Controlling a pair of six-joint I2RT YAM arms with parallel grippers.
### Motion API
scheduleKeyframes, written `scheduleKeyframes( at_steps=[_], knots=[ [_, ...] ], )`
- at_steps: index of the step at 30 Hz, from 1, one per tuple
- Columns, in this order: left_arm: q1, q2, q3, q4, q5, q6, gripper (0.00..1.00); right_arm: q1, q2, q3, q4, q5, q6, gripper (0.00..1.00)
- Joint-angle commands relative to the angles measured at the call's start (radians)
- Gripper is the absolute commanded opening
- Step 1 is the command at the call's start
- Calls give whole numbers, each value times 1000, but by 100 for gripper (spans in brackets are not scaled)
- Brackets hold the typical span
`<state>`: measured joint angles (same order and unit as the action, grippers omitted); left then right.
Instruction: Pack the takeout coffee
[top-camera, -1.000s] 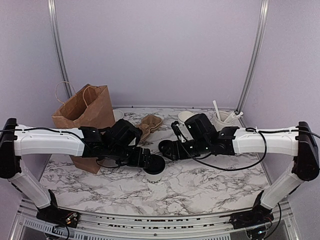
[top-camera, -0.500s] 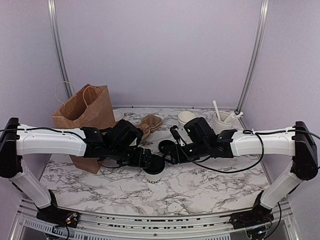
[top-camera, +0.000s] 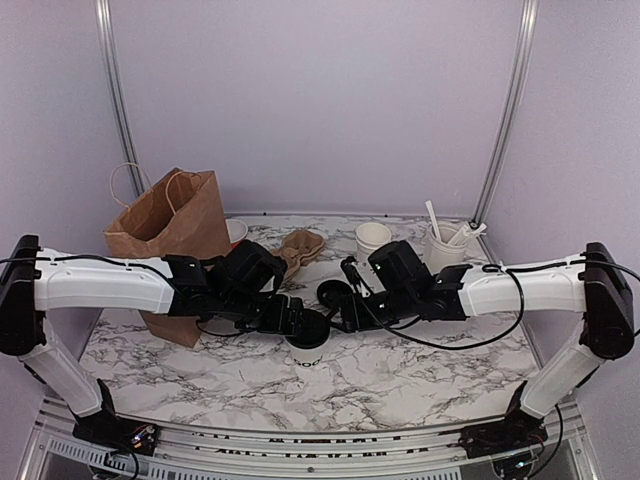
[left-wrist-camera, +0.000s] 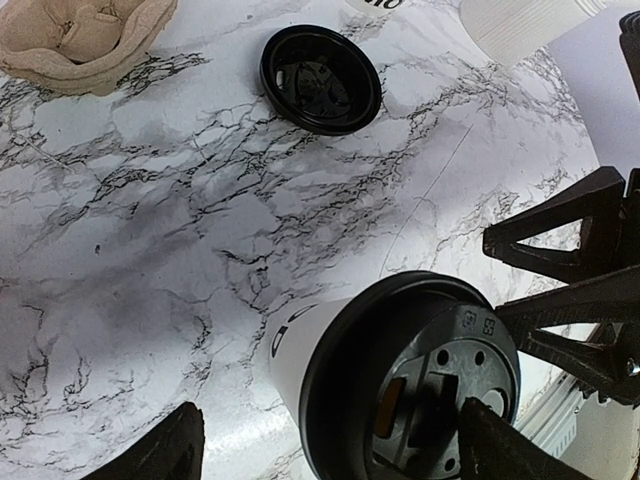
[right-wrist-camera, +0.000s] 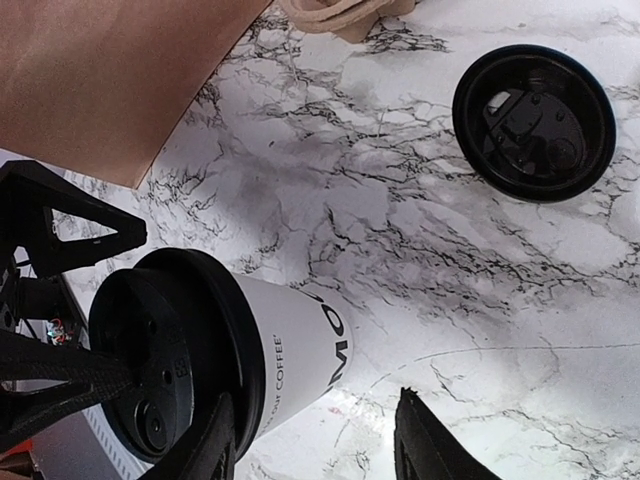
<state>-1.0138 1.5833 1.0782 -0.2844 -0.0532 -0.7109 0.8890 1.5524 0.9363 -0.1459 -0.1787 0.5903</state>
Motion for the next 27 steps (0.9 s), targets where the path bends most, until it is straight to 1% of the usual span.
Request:
scheduleKeyframes(
  at_steps=[1, 8, 12, 23, 27],
  knots=[
    [-2, 21, -27, -18, -8, 7, 88, 24, 29, -34, -58, 48, 4, 51],
    [-2, 20, -27, -15, -8, 8, 88, 66, 47, -61, -80, 101, 29, 51],
    [-2, 17, -23, -16, -8, 16, 88, 71, 33, -46, -101, 122, 31, 51],
    [1, -48, 77, -49, -13, 73, 88, 73, -6, 108, -144, 150, -3, 51],
    [0, -80, 85, -61, -13, 74, 89, 73, -9, 148, -162, 168, -17, 51]
  ],
)
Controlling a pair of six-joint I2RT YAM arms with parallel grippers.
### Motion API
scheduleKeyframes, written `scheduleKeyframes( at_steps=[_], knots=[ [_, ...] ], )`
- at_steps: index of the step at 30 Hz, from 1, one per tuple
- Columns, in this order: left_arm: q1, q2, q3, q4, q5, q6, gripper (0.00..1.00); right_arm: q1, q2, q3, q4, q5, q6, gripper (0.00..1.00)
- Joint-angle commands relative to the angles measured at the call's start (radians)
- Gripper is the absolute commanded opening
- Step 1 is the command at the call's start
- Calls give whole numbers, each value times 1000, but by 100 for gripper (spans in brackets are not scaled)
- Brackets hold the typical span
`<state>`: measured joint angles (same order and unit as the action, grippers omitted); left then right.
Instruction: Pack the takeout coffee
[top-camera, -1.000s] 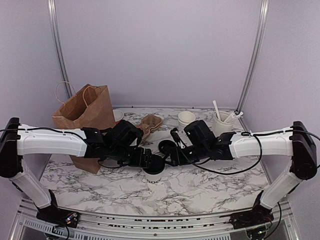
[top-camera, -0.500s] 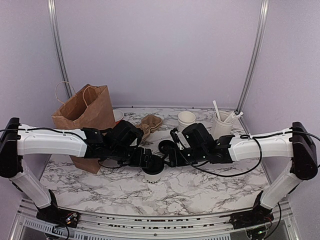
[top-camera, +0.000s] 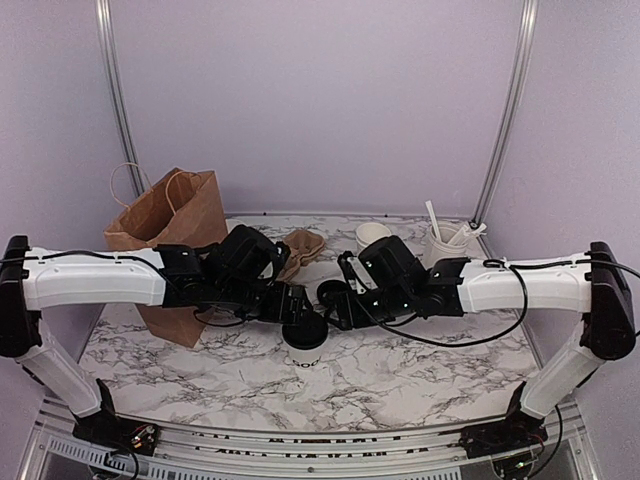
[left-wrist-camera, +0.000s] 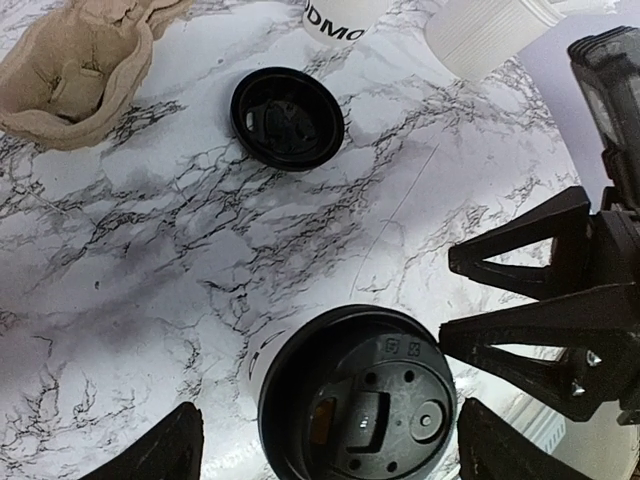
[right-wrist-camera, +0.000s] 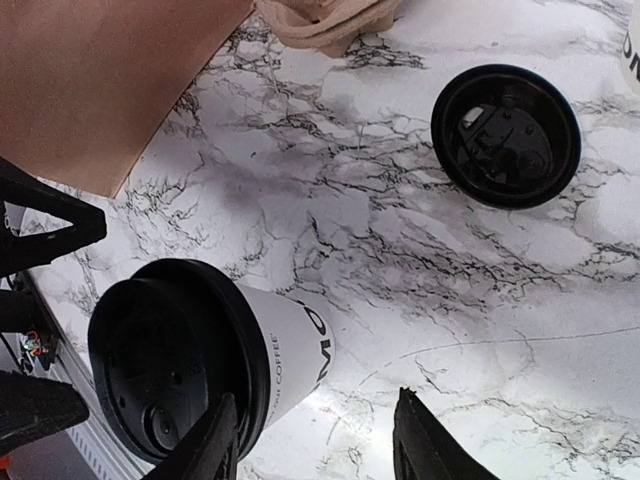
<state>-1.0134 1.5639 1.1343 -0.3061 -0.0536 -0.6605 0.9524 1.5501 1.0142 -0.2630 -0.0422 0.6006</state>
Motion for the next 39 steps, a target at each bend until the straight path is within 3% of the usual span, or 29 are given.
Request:
scheduleKeyframes(
  at_steps=[1, 17, 39],
  knots=[
    [1, -71, 24, -41, -14, 20, 89, 9, -8, 76, -48, 38, -29, 51],
    [24, -233, -249, 21, 15, -115, 86, 44, 32, 163, -119, 43, -179, 51],
    [25, -118, -228, 77, 52, -103, 86, 64, 79, 150, -124, 38, -168, 51]
  ],
)
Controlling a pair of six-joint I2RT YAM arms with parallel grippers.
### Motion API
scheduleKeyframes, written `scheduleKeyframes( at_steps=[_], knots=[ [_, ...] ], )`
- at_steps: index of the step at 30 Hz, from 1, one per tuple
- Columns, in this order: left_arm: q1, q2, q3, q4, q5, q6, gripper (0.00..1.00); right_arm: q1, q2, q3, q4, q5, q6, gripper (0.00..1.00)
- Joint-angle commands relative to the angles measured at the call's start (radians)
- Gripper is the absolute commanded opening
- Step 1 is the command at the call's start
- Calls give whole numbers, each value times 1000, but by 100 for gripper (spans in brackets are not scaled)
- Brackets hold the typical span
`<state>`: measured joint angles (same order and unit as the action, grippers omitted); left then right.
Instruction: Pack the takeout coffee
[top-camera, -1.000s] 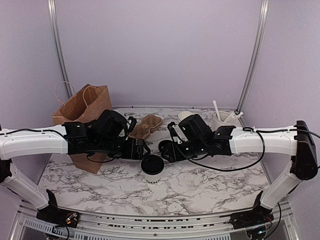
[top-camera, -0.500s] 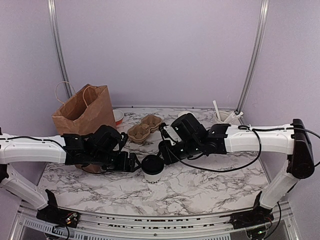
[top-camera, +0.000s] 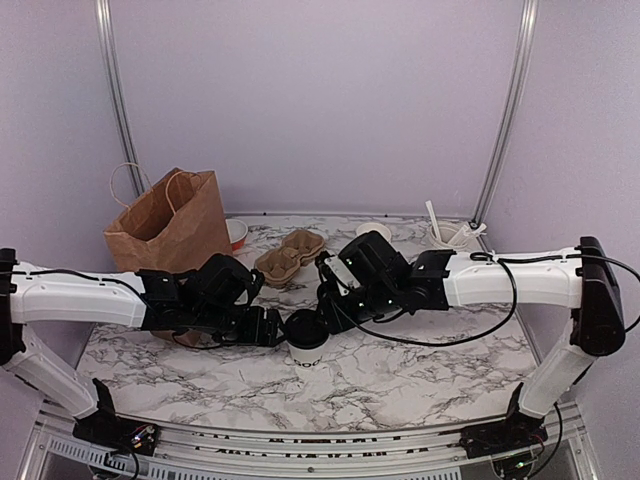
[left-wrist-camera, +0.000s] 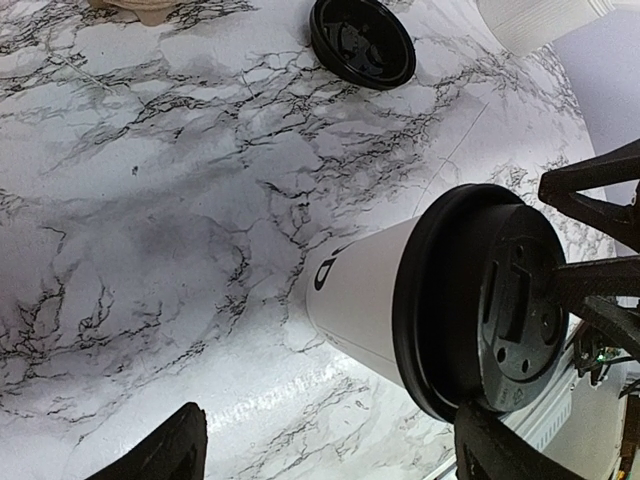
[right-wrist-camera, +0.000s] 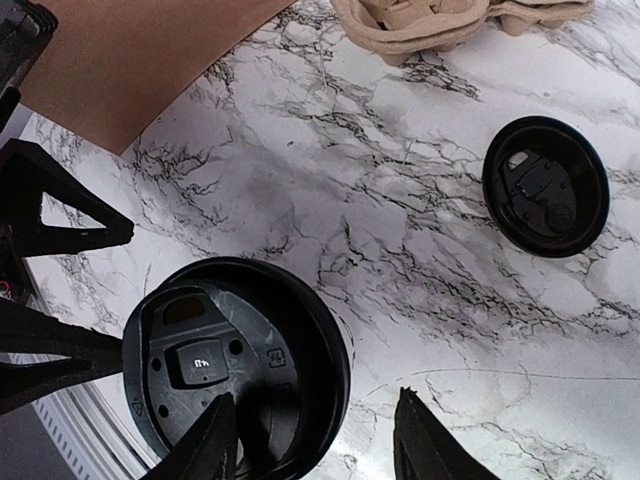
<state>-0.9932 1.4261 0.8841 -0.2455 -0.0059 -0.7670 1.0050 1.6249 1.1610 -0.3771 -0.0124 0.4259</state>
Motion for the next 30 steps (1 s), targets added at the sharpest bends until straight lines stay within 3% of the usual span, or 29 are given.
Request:
scheduleKeyframes(
  at_steps=[1, 30],
  knots=[
    [4, 21, 22, 16, 1, 3, 86, 10, 3, 1, -9, 7, 9, 51],
    [8, 124, -68, -13, -9, 0, 85, 12, -38, -96, 15, 14, 75, 51]
  ],
)
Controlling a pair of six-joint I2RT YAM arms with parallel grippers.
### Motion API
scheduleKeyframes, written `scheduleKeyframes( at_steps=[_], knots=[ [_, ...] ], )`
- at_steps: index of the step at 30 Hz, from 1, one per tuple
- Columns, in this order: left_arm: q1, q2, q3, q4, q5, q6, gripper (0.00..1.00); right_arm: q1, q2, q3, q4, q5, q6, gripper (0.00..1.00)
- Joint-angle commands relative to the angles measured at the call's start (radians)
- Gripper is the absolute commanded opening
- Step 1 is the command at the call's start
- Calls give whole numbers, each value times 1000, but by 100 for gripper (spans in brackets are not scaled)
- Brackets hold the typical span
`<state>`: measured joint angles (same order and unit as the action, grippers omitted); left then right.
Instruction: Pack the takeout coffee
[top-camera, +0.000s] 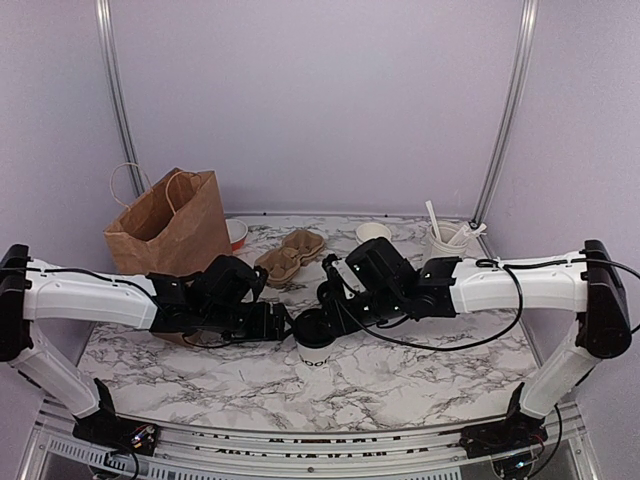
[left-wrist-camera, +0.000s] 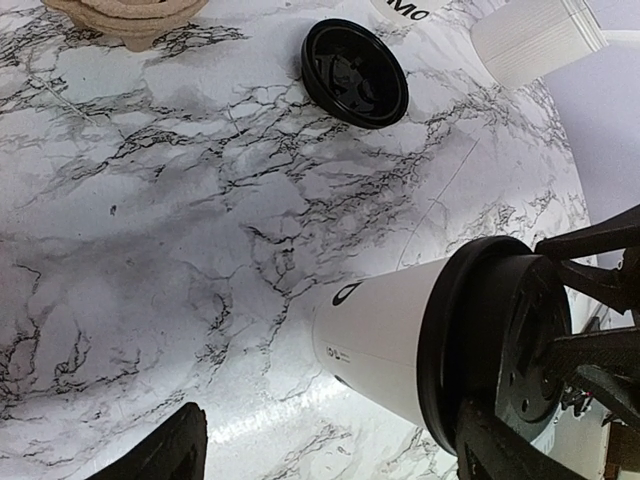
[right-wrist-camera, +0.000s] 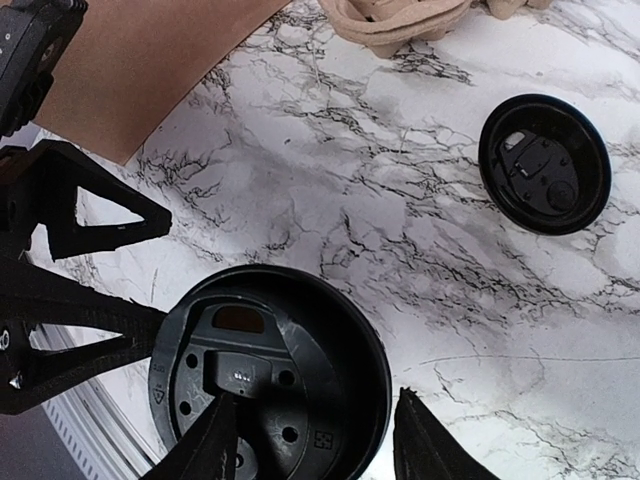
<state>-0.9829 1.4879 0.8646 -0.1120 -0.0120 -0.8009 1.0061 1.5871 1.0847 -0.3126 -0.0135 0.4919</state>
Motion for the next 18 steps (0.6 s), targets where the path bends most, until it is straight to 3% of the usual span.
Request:
scheduleKeyframes(
  at_steps=[1, 18],
  knots=[
    [-2, 66, -43, -152, -2, 37, 85, 10, -2, -19, -48, 15, 12, 51],
    [-2, 67, 240, -271, -21, 140, 85, 6, -61, 51, -59, 101, 83, 55]
  ],
)
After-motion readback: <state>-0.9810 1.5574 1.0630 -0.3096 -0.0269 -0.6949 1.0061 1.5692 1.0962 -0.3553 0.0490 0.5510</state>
